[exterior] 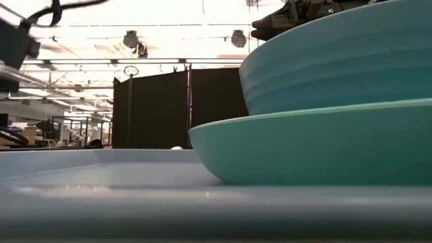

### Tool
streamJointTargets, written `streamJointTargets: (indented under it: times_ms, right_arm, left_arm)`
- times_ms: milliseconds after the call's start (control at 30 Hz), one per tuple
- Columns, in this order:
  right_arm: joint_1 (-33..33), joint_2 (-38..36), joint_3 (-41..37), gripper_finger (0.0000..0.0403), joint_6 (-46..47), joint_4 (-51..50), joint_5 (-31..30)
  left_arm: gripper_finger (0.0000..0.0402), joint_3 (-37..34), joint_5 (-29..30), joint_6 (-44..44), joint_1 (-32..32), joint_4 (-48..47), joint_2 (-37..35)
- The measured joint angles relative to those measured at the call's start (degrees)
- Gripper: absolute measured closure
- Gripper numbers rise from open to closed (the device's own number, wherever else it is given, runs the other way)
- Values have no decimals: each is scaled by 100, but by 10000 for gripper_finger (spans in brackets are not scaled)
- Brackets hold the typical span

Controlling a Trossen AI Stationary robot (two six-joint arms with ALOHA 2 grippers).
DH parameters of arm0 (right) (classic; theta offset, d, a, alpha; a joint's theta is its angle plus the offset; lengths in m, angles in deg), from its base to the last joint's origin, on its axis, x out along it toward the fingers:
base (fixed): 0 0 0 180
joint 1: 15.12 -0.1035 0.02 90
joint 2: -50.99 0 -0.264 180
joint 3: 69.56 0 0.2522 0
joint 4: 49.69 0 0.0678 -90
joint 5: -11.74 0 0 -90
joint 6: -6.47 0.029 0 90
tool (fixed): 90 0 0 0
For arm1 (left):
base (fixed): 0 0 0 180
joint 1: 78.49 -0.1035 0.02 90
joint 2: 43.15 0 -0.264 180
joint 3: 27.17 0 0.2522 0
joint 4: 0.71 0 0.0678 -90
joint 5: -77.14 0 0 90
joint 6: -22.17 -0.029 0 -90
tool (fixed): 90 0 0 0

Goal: Set up tray
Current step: Put the yellow table napkin on the blue tray to the left of the blue plate

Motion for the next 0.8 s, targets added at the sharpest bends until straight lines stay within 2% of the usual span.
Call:
streamJointTargets:
  times_ms: [267, 467, 800]
  right_arm:
    - [-72, -2, 0, 271, -44, 0, -8]
    - [-74, -2, 0, 271, -46, 3, -11]
    - [-74, -2, 0, 271, -44, 2, -20]
  left_arm:
    - [195, 52, -254, -98, 49, -98, 195]
    - [195, 216, -285, -16, 107, -940, 224]
    - [195, 247, -331, 42, 165, -967, 208]
